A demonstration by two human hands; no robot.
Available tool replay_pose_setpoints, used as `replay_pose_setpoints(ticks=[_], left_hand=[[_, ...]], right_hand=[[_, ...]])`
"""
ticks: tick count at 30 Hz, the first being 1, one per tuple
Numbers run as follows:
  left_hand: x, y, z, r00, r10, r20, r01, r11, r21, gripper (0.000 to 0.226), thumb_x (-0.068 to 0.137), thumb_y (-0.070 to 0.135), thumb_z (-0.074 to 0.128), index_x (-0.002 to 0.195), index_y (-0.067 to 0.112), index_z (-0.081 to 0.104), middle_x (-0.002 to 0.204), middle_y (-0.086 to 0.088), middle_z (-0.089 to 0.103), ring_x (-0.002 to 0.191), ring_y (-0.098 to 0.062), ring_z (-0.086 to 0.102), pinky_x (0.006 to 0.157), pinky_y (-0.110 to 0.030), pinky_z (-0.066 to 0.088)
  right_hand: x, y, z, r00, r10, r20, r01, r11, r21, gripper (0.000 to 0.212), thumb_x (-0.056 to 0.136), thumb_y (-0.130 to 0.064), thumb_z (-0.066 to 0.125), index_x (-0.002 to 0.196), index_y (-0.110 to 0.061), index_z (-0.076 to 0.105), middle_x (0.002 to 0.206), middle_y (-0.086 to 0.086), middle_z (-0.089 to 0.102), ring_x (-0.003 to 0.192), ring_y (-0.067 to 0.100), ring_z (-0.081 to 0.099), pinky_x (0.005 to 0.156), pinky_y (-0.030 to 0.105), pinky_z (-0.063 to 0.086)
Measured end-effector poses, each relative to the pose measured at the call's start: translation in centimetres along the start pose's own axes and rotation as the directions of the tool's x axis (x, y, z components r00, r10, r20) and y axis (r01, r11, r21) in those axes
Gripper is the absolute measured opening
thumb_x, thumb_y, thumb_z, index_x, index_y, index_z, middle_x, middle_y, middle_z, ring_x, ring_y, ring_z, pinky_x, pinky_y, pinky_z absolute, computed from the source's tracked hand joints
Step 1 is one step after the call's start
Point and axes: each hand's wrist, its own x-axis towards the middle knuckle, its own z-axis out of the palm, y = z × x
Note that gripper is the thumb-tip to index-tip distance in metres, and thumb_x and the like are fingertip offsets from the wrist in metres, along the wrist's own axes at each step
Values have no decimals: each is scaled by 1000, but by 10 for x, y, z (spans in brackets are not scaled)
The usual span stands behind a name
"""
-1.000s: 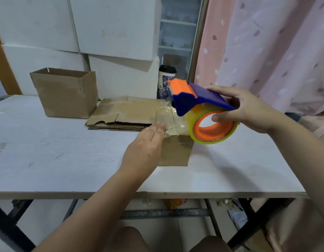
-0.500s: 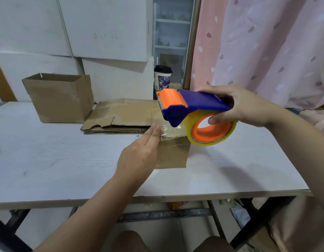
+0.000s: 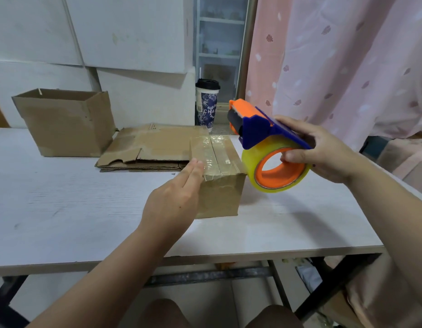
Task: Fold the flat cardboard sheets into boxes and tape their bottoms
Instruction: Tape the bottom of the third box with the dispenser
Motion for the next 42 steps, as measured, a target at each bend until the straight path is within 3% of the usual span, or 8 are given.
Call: replay_pose_setpoints(ticks=[4, 14, 22, 31, 33, 35, 39, 42], left_hand=[[2, 1, 1, 1000, 11, -22, -11, 1000, 9, 49, 65, -14, 76, 113, -6, 65, 112, -21, 66, 70, -34, 70, 41, -39, 54], [0, 2, -2, 999, 2, 40, -4, 999, 55, 60, 58, -18, 78, 116, -8, 61, 115, -24, 64, 70, -37, 69, 42, -37, 51], [-1, 1, -3, 999, -20, 48, 19, 999, 39, 59, 58, -19, 77, 114, -8, 63, 114, -23, 64, 73, -36, 70, 44, -39, 54], [-1, 0, -8, 992, -48, 117, 43, 998, 47, 50, 73, -13, 72, 121, -8, 58, 120, -23, 61, 99, -38, 65, 68, -47, 56], [2, 1, -12, 983, -102, 155, 103, 995, -1, 44, 86, -4, 61, 130, -2, 52, 130, -18, 56, 112, -35, 59, 86, -45, 52], [5, 1, -21, 965, -189, 180, 209, 973, -98, 47, 95, 15, 48, 141, 10, 40, 135, -8, 54, 118, -26, 54, 96, -29, 40], [11, -6, -42, 933, -183, 310, 241, 957, -161, 74, 92, 25, 52, 147, 45, 5, 119, 3, 58, 93, -11, 50, 69, -17, 32], [13, -10, -56, 866, -137, 480, 226, 965, -132, 84, 86, 42, 59, 140, 57, -3, 146, 6, 37, 137, -12, 26, 96, -19, 28]], right_hand=[[-2, 20, 5, 998, 1, -63, 9, 987, 160, 72, 69, -15, 73, 136, -25, 48, 122, -3, 61, 98, 12, 60, 74, 24, 52], [-1, 21, -3, 995, 10, -101, 1, 993, 115, 67, 65, -20, 74, 127, -35, 54, 120, -10, 64, 108, 19, 60, 78, 28, 54], [-8, 58, 6, 992, 2, -126, 36, 954, 298, 68, 68, -7, 70, 132, -23, 54, 113, -11, 66, 98, 10, 62, 77, 21, 52], [-10, 78, 33, 989, 68, -133, -6, 908, 418, 78, 60, -44, 87, 127, -22, 55, 105, -7, 70, 93, 11, 66, 76, 25, 54], [-12, 82, 37, 990, 75, -116, -18, 902, 430, 77, 61, -43, 87, 129, -24, 56, 118, -1, 67, 105, 17, 64, 83, 29, 54], [-13, 85, 41, 991, 86, -106, -32, 900, 434, 79, 62, -42, 87, 132, -25, 54, 125, 2, 64, 111, 21, 62, 87, 32, 53], [-12, 78, 51, 990, 113, -86, -67, 906, 419, 78, 63, -47, 85, 131, -27, 53, 103, -10, 69, 95, 10, 66, 80, 28, 54], [-9, 70, 66, 992, 110, -68, -74, 914, 399, 89, 60, -56, 83, 133, -22, 46, 100, -13, 69, 93, 8, 66, 79, 26, 53]])
